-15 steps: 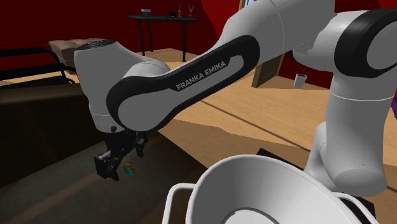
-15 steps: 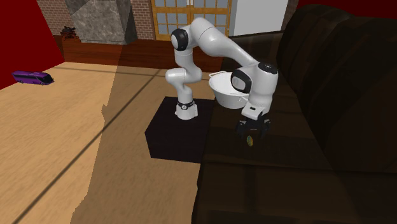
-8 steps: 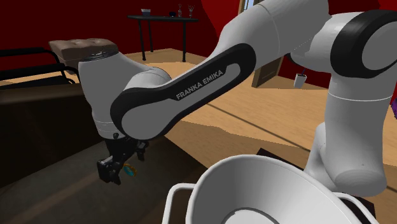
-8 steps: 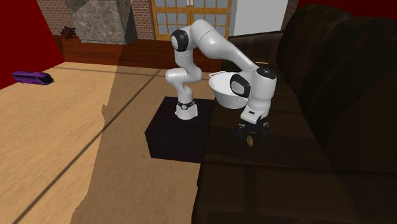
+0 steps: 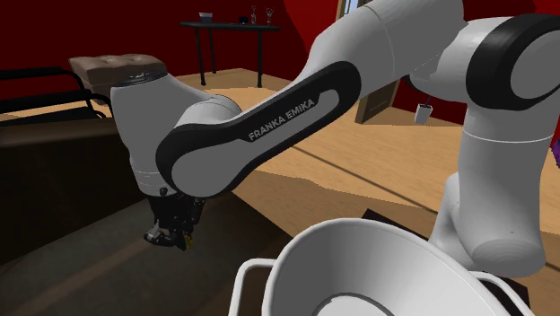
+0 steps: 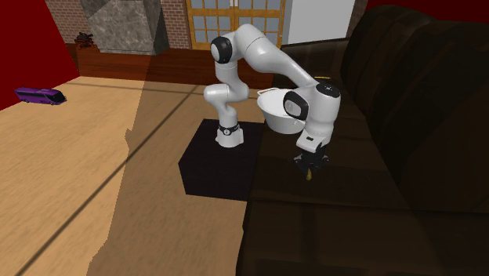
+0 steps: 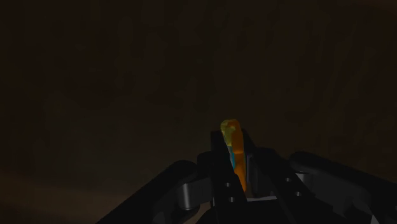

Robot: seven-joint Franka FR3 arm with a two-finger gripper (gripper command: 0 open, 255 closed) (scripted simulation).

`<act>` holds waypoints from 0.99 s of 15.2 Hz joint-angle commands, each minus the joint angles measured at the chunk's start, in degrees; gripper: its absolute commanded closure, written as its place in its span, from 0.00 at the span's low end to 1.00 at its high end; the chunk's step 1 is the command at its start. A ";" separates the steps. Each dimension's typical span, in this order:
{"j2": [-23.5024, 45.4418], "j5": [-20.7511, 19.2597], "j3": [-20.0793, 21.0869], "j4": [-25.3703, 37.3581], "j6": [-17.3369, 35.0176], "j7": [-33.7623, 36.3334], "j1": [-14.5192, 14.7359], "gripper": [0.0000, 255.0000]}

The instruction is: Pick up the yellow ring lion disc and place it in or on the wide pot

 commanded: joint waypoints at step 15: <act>-2.33 1.39 0.46 4.83 -6.90 -0.96 -0.22 1.00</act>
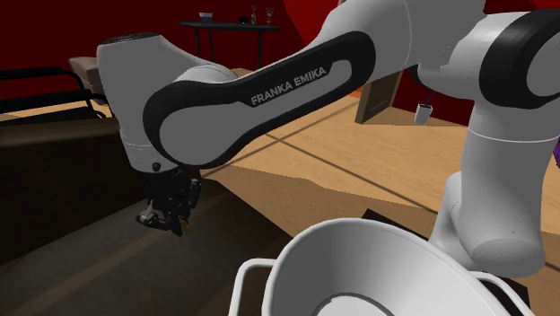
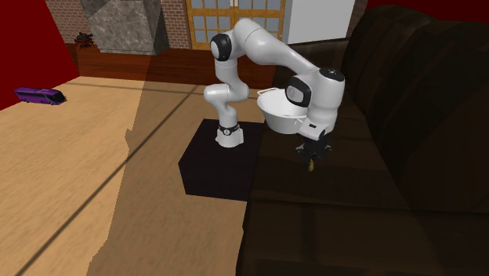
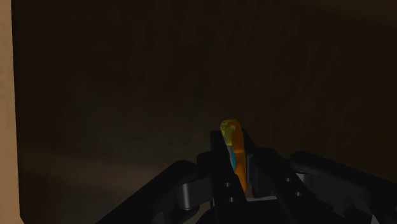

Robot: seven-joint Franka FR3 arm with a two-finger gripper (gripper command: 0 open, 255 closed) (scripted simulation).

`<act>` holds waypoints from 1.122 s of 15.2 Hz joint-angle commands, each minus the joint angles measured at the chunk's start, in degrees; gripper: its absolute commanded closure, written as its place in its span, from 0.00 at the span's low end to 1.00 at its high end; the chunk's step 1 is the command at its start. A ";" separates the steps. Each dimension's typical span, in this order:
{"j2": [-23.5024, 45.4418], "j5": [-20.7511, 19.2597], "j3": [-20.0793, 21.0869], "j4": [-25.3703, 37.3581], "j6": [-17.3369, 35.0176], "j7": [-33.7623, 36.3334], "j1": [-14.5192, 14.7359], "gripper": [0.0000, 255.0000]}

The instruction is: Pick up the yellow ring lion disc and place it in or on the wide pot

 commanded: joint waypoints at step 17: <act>-1.12 0.85 0.46 12.58 -13.57 -0.76 0.42 1.00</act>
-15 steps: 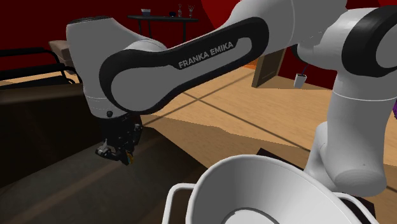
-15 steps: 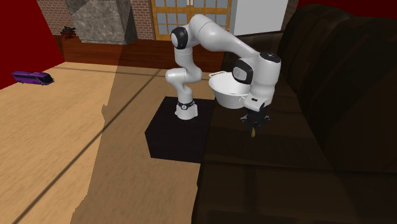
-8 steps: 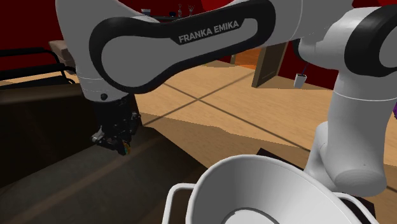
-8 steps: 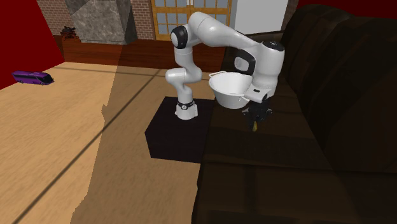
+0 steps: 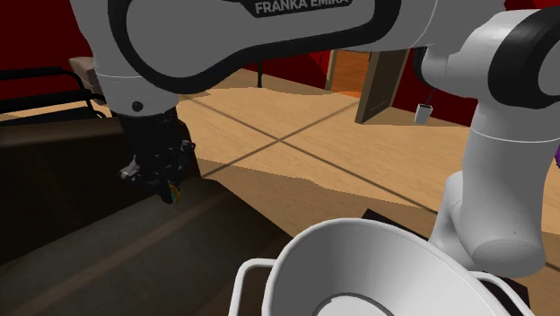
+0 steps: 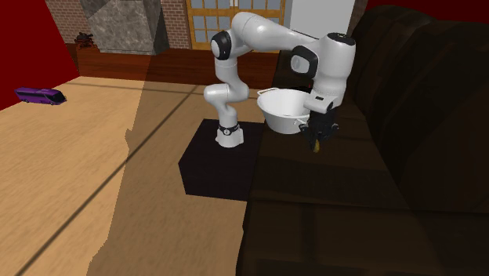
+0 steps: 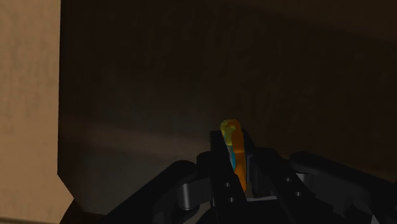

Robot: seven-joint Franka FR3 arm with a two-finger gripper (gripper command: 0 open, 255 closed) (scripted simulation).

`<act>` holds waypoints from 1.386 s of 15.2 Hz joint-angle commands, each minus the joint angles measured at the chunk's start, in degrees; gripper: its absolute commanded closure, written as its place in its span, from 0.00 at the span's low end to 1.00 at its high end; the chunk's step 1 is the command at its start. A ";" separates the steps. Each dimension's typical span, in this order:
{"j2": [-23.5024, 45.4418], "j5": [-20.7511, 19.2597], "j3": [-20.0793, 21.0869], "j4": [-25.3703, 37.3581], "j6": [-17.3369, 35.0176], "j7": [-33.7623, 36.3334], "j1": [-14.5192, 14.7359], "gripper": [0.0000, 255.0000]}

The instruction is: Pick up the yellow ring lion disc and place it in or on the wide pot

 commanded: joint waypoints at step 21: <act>-15.12 6.76 1.22 -6.63 -6.93 0.37 -0.39 1.00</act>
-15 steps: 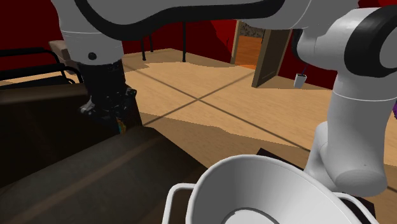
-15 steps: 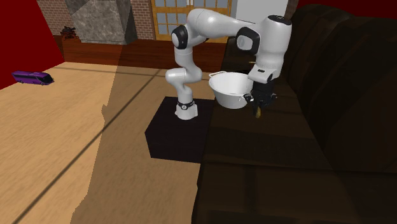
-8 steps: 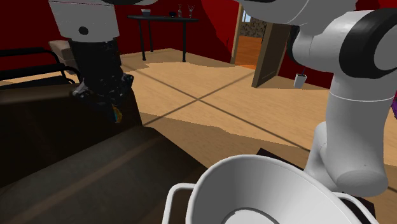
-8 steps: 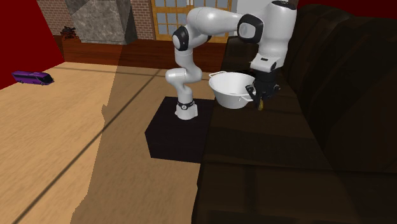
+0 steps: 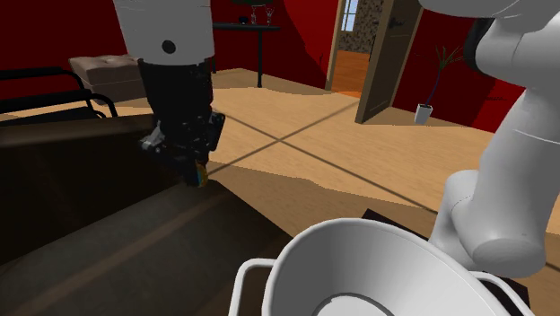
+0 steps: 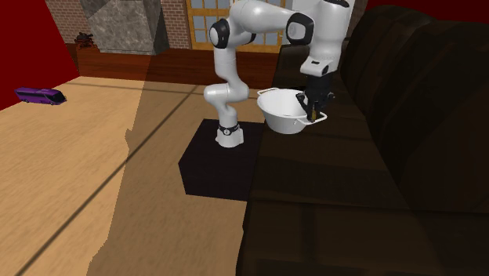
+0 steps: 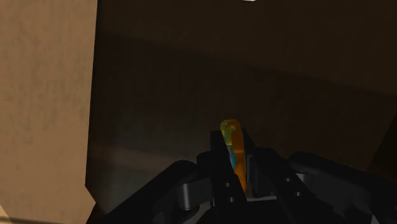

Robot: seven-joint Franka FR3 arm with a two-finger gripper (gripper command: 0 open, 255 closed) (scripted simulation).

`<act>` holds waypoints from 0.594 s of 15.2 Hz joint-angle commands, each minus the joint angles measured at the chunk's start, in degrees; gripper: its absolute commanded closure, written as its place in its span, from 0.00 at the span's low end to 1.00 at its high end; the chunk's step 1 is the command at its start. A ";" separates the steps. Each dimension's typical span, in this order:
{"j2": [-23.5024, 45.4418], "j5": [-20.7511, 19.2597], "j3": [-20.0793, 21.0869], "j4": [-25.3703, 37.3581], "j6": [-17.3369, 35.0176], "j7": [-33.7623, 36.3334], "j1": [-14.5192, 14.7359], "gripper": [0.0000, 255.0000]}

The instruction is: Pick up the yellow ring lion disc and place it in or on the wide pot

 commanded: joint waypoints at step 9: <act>-21.60 9.71 -0.13 -19.85 0.38 0.84 2.98 1.00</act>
